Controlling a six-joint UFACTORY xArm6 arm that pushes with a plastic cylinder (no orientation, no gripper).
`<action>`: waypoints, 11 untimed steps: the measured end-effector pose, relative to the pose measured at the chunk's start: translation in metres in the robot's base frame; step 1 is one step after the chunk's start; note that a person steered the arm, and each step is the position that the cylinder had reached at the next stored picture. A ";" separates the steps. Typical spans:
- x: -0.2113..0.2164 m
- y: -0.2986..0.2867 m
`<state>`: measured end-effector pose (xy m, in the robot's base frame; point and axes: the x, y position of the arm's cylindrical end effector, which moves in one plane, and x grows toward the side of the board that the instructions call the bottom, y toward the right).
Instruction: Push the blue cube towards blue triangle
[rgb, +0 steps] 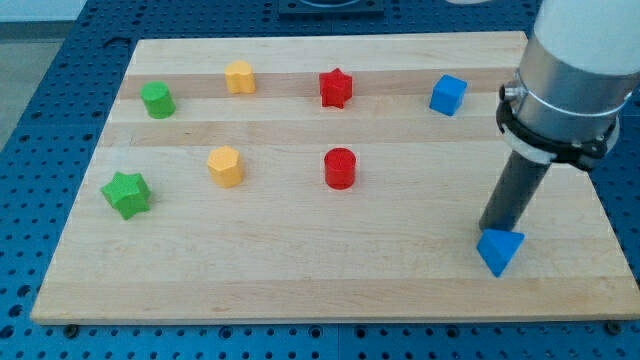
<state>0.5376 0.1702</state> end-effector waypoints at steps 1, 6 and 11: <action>-0.030 0.000; -0.227 -0.027; -0.069 -0.013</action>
